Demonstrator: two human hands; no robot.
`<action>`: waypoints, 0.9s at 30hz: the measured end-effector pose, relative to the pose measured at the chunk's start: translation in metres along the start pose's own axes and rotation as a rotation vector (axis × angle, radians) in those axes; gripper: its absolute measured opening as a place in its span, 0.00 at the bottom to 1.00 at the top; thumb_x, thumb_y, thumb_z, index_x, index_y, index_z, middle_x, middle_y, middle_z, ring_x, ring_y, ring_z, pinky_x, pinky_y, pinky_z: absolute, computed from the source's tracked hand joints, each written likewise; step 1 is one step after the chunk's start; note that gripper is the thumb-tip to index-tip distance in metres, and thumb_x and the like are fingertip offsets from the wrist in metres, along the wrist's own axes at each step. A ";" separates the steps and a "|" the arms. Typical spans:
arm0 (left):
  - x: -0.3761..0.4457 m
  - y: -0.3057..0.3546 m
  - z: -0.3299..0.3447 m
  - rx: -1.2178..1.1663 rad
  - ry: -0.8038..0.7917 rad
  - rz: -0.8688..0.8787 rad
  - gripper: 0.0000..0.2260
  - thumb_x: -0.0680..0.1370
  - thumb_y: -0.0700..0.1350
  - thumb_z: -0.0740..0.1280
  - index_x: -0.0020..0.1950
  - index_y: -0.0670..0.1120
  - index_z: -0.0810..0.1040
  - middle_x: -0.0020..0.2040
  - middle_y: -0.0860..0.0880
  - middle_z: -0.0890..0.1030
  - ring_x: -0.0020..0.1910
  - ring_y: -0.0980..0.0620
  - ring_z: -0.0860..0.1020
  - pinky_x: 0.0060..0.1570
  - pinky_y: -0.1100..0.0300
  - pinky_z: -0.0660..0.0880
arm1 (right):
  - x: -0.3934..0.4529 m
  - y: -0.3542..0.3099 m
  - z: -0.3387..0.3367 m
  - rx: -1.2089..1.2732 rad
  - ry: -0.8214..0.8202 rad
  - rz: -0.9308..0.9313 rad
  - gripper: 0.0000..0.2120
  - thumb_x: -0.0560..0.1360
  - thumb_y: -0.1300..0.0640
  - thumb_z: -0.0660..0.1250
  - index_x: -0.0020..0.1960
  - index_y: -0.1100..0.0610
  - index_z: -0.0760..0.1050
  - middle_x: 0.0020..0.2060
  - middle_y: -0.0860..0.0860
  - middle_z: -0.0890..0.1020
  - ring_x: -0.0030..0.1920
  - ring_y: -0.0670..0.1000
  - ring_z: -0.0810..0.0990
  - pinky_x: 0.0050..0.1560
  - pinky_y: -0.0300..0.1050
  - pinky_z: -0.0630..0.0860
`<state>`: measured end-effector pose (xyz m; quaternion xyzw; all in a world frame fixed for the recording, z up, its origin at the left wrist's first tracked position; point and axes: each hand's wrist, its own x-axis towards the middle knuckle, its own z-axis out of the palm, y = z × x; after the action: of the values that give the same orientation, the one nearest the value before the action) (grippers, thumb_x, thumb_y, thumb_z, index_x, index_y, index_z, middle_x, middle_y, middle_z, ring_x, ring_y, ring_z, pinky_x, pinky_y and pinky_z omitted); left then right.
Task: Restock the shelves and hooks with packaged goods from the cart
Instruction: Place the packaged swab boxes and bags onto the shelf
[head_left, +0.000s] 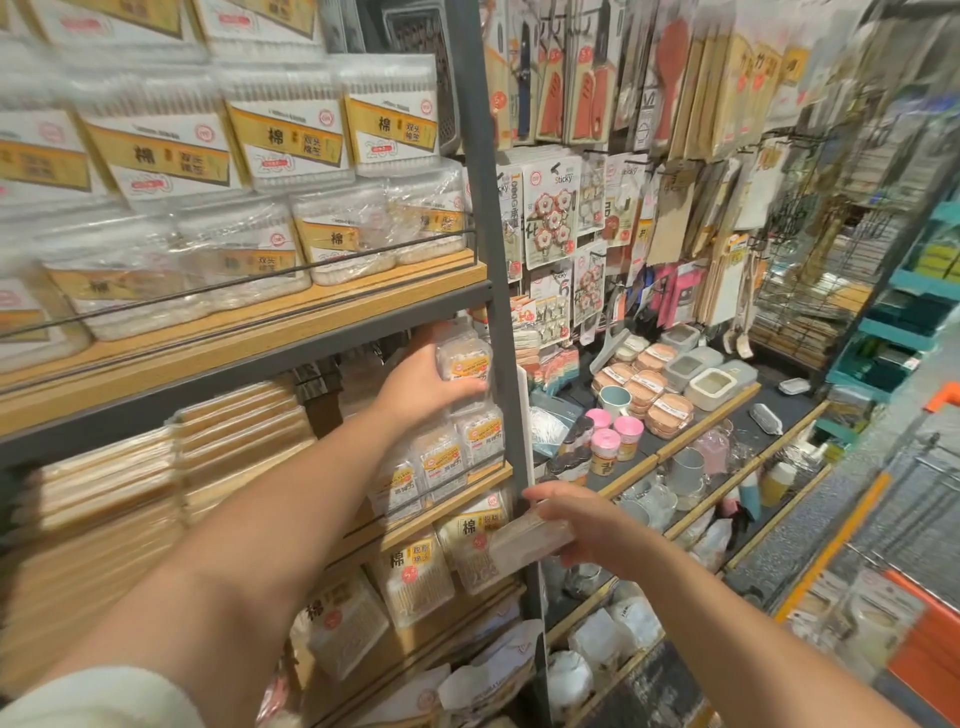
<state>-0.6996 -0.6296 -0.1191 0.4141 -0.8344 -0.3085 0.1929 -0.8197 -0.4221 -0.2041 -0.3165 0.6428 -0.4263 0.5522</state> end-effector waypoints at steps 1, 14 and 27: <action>0.000 -0.001 0.002 -0.022 0.011 -0.006 0.26 0.68 0.60 0.76 0.57 0.47 0.72 0.51 0.51 0.77 0.50 0.51 0.76 0.43 0.58 0.71 | -0.002 0.002 -0.001 0.003 0.007 0.000 0.26 0.65 0.52 0.63 0.63 0.53 0.74 0.50 0.55 0.75 0.39 0.49 0.75 0.33 0.40 0.71; -0.012 0.005 0.024 -0.217 0.051 -0.002 0.51 0.65 0.56 0.80 0.77 0.52 0.50 0.72 0.46 0.68 0.69 0.46 0.70 0.67 0.50 0.69 | -0.006 0.003 0.001 -0.042 0.048 0.030 0.22 0.68 0.52 0.63 0.62 0.51 0.75 0.54 0.55 0.77 0.43 0.49 0.77 0.34 0.39 0.73; -0.010 0.003 0.016 -0.171 0.013 -0.047 0.52 0.62 0.62 0.78 0.76 0.52 0.52 0.71 0.45 0.69 0.68 0.44 0.71 0.66 0.44 0.71 | -0.010 0.002 0.001 -0.001 0.069 0.042 0.11 0.79 0.59 0.61 0.60 0.52 0.76 0.52 0.56 0.76 0.41 0.50 0.78 0.33 0.41 0.73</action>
<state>-0.7042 -0.6143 -0.1299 0.4176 -0.7937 -0.3803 0.2257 -0.8163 -0.4131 -0.2015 -0.2882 0.6680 -0.4249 0.5386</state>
